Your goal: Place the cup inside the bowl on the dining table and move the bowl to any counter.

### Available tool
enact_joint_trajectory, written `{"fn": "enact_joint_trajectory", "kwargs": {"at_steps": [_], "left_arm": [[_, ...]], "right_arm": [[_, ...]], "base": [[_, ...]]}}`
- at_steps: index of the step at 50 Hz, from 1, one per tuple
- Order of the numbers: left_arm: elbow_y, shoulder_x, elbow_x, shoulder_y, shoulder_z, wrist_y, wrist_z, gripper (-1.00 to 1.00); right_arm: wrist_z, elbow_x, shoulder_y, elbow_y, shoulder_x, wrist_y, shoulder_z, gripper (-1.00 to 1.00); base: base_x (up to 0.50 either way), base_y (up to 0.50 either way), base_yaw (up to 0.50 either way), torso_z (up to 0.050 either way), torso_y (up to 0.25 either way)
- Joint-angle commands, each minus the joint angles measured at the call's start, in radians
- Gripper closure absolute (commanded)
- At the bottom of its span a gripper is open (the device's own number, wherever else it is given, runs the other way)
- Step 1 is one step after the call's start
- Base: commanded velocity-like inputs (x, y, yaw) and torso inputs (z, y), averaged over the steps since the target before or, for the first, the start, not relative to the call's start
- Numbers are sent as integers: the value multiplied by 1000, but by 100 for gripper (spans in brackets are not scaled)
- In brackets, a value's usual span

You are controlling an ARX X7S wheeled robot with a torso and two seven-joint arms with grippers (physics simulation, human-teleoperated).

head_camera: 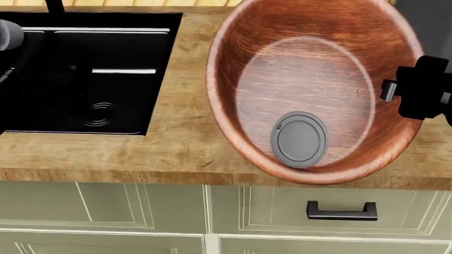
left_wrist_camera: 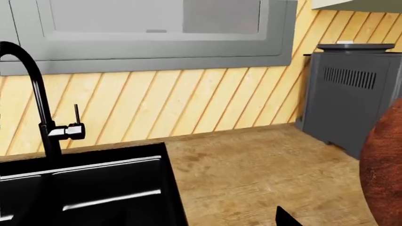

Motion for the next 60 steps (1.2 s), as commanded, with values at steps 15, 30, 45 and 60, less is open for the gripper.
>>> {"fn": "enact_joint_trajectory", "kwargs": {"at_steps": [15, 30, 45, 60], "left_arm": [[-3, -3, -2, 4, -1, 9, 4, -100], [0, -5, -7, 0, 1, 5, 1, -100], [-1, -4, -3, 1, 5, 8, 1, -100], [-4, -5, -2, 2, 6, 14, 3, -100]], "right_arm": [[2, 40, -1, -11, 5, 20, 19, 100], [4, 46, -6, -15, 7, 25, 19, 100], [6, 59, -7, -16, 9, 37, 17, 100], [43, 150, -35, -25, 17, 90, 24, 100]], "base": [[471, 1, 0, 0, 2], [125, 6, 0, 0, 1], [345, 10, 0, 0, 1], [55, 2, 0, 1, 1]]}}
